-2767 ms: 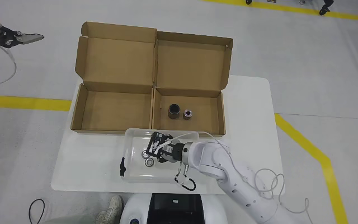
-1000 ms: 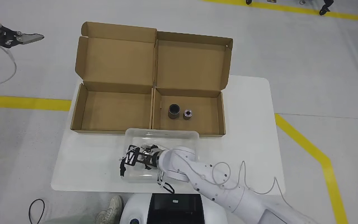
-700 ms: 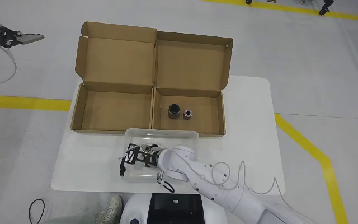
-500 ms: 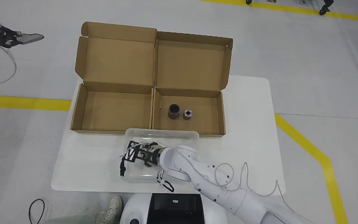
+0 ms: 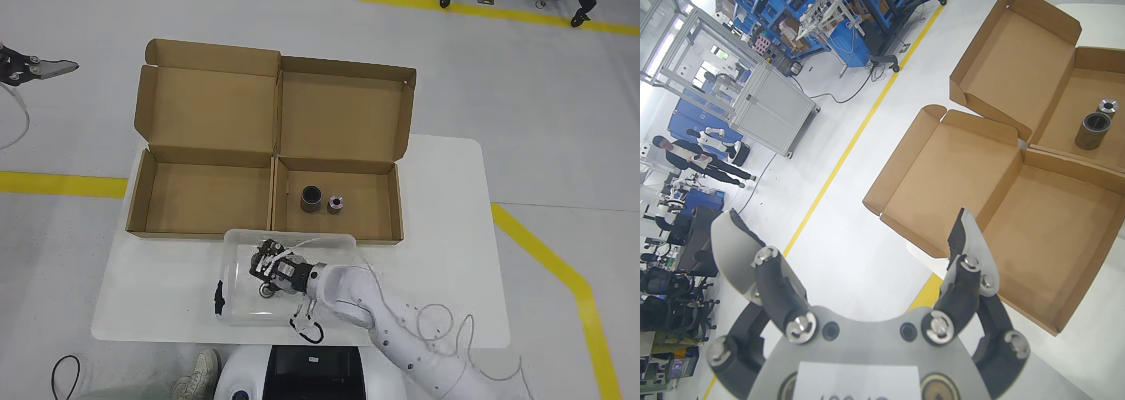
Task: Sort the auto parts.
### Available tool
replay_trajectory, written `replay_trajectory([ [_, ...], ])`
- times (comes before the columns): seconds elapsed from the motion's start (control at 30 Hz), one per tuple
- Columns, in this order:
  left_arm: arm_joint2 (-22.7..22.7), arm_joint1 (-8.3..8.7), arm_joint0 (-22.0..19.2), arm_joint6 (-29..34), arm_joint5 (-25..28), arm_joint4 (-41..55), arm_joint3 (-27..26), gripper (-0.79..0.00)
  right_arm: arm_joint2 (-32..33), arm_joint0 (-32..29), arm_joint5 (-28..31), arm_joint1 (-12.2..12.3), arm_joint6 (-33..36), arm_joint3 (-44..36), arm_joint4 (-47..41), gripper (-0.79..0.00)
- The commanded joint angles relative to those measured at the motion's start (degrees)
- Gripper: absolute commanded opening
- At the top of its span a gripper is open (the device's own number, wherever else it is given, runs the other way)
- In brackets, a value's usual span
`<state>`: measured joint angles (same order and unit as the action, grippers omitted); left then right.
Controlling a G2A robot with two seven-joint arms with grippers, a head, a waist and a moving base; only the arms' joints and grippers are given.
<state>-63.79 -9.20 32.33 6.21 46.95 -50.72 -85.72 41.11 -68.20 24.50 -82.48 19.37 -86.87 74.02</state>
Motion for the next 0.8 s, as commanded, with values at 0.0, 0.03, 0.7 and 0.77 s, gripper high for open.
replay_trajectory([
  [0.0, 0.00, 0.00, 0.00, 0.00, 0.00, 0.00, 0.00, 0.000, 1.28, -1.03, 1.04, 0.44, -2.53, -0.53, -0.53, -0.785],
  [0.03, 0.00, 0.00, 0.00, 0.00, 0.00, 0.00, 0.00, 0.000, 1.84, -1.46, 1.67, 0.62, -3.97, -0.88, -0.97, -0.785],
  [0.7, 0.00, 0.00, 0.00, 0.00, 0.00, 0.00, 0.00, 0.000, 6.14, -2.08, 11.72, 1.67, -28.95, -1.52, -5.31, -0.785],
  [0.77, 0.00, 0.00, 0.00, 0.00, 0.00, 0.00, 0.00, 0.000, 6.21, -0.90, 11.97, 1.57, -29.35, -2.63, -5.11, -0.785],
])
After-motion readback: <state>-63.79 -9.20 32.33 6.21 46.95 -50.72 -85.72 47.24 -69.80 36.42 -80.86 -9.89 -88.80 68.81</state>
